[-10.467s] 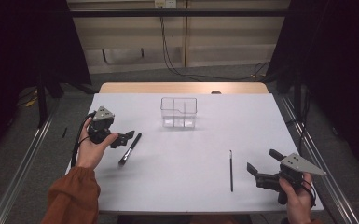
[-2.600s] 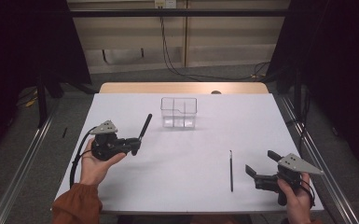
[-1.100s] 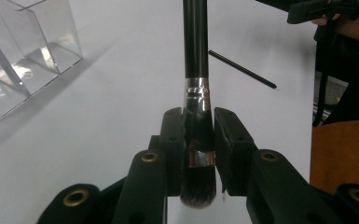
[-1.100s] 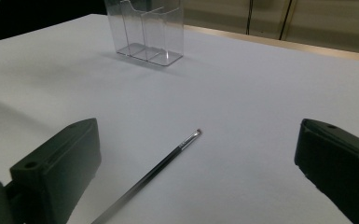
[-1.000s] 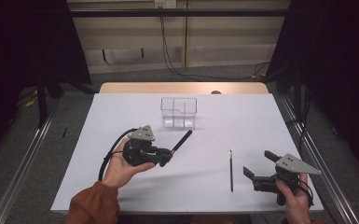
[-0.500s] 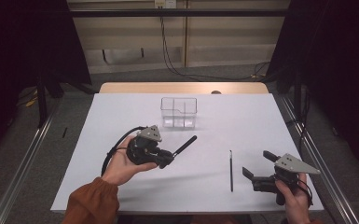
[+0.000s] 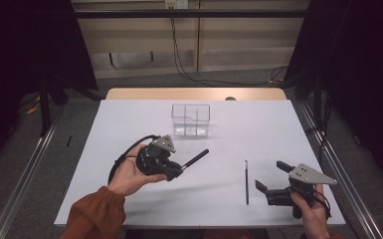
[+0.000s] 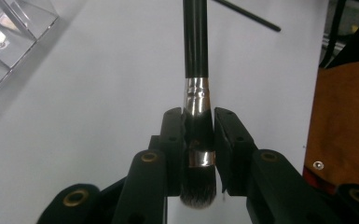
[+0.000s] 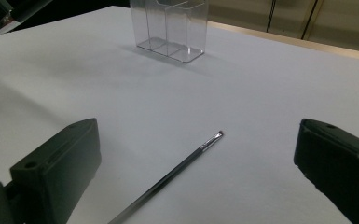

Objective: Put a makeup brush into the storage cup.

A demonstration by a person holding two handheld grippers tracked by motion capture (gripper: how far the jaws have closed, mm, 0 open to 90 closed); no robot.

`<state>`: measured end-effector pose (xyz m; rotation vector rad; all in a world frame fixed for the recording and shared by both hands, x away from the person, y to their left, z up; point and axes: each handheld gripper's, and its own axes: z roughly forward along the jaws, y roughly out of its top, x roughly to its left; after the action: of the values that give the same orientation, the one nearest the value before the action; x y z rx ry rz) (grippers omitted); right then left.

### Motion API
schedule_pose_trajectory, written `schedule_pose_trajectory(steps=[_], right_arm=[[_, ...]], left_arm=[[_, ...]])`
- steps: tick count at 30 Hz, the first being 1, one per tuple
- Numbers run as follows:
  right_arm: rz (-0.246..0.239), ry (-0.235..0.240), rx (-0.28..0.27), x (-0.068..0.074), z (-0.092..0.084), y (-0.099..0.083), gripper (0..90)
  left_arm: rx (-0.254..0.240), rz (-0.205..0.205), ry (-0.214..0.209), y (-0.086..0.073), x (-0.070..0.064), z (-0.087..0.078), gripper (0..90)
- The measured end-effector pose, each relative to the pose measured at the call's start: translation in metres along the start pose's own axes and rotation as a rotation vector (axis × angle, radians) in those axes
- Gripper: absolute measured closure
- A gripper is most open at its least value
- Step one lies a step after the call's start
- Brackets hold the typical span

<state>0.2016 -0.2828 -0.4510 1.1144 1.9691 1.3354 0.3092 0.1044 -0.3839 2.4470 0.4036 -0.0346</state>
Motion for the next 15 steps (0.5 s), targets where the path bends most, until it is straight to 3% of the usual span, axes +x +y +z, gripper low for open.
schedule_pose_trajectory(steps=[5, 15], right_arm=[[-0.025, 0.034, 0.003, 0.002, 0.002, 0.003, 0.1], [-0.052, 0.097, -0.005, 0.005, 0.007, 0.015, 0.1]], left_arm=[[0.046, 0.020, -0.001, 0.002, -0.004, 0.005, 74.3], [0.073, 0.023, -0.009, 0.005, -0.005, 0.004, 74.3]])
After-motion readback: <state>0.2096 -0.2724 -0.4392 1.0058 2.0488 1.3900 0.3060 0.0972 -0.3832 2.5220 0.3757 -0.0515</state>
